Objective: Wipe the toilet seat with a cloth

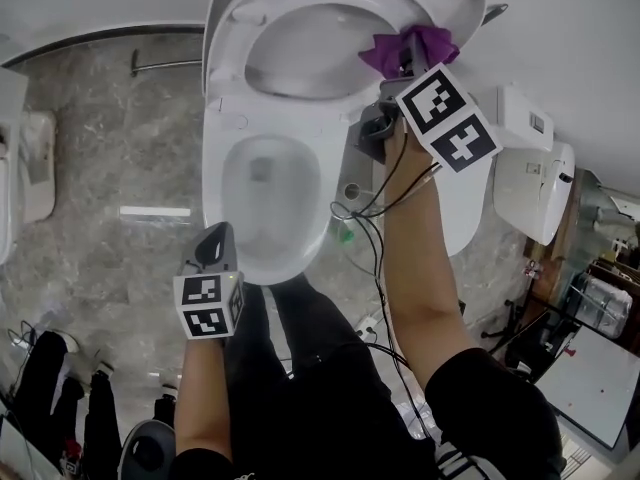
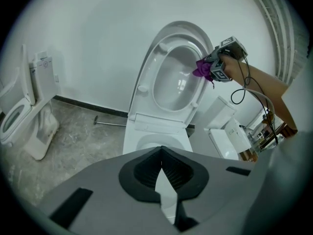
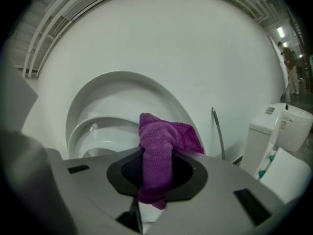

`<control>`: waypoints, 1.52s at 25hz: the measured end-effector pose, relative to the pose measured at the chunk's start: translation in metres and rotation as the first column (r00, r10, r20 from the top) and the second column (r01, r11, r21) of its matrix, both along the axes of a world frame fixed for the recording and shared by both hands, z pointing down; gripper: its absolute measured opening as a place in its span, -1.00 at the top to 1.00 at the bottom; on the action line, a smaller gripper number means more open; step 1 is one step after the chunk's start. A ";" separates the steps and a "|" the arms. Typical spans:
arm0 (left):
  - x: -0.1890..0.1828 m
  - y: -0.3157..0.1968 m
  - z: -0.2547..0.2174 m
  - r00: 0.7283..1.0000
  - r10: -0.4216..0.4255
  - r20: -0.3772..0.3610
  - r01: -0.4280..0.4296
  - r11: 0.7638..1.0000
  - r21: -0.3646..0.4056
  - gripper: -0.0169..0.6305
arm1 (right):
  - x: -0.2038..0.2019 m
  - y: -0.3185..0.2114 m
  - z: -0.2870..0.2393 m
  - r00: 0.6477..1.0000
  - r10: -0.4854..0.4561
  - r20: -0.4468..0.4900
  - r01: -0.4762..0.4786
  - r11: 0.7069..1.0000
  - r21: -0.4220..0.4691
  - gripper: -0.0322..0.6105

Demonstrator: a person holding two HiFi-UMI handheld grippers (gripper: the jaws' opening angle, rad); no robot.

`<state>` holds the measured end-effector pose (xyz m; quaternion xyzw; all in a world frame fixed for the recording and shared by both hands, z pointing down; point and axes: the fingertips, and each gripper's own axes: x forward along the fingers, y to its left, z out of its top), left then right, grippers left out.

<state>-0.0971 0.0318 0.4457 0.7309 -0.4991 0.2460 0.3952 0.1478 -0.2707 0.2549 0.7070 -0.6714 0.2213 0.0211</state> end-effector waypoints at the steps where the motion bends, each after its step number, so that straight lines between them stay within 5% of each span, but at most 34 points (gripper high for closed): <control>1: -0.001 -0.001 0.002 1.000 0.002 -0.004 -0.002 1.000 0.002 0.94 | 0.000 -0.001 0.000 1.000 0.001 -0.004 -0.001 1.000 0.005 0.64; 13: -0.014 -0.003 0.003 1.000 0.007 0.025 -0.007 1.000 0.012 0.94 | -0.010 0.003 -0.012 0.992 0.005 -0.124 -0.003 1.000 0.017 0.64; 21: -0.015 0.001 0.001 1.000 -0.006 0.013 0.005 1.000 0.016 0.94 | -0.065 -0.007 -0.046 0.958 -0.054 -0.281 0.090 0.989 0.116 0.64; 29: -0.036 0.003 0.000 0.999 -0.046 0.009 0.046 0.999 0.019 0.94 | -0.132 -0.008 -0.056 0.881 -0.192 -0.432 0.280 0.949 0.148 0.64; 38: -0.063 0.012 0.005 0.996 -0.085 0.012 0.084 0.996 0.011 0.94 | -0.225 0.001 -0.014 0.725 -0.440 -0.530 0.542 0.839 0.045 0.64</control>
